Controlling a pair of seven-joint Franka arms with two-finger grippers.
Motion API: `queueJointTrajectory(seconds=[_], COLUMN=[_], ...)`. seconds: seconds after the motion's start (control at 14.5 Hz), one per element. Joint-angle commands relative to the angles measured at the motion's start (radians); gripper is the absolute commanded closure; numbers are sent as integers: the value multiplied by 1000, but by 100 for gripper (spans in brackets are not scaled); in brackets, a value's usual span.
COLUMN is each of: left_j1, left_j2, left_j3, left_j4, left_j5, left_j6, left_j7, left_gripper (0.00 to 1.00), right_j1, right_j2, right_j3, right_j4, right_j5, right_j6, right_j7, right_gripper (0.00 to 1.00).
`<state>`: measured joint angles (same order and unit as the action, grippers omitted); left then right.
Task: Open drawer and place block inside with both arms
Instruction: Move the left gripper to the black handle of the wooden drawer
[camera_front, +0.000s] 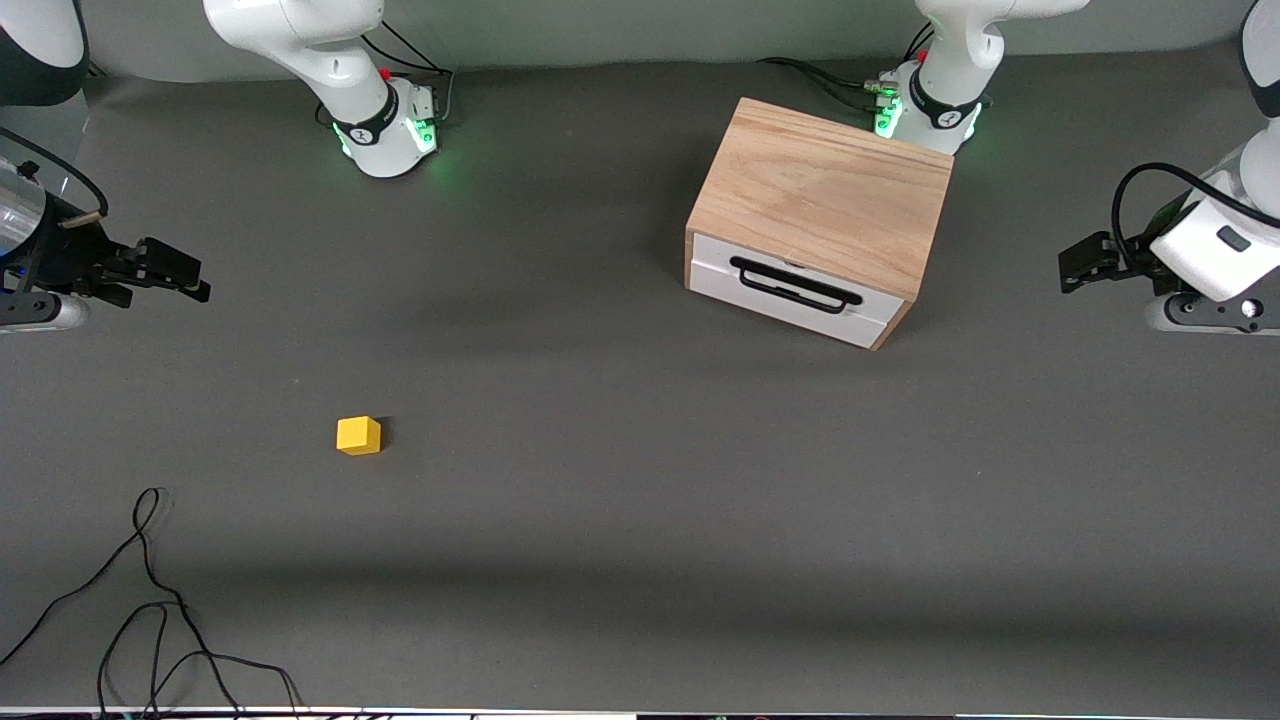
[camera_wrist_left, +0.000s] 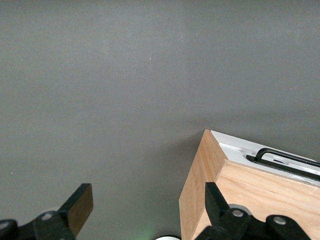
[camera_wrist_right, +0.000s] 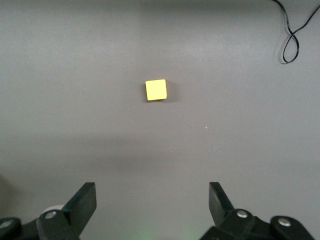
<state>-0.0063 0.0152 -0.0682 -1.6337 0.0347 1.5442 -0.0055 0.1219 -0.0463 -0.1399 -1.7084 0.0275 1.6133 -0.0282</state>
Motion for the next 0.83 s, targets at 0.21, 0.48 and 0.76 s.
queueJointTrajectory(seconds=[0.21,0.48,0.76], left_j1=[-7,-12,-75], left_j2=[-3,6,35], left_j3=[5,4,-5], left_j4=[5,5,6], left_j5=[2,-22,-45], left_j6=[-12,-3,34], left_j7=[9,-17,-298], left_gripper=[0,0,0], right_j1=[5,5,5], right_j2=[28,49,81], right_j3=[-7,-7,-7], right_j4=[49,56,76], right_j5=[-17,-9,-6], right_j6=[-15,-9,8], right_j7=[2,1,2], right_gripper=[0,0,0])
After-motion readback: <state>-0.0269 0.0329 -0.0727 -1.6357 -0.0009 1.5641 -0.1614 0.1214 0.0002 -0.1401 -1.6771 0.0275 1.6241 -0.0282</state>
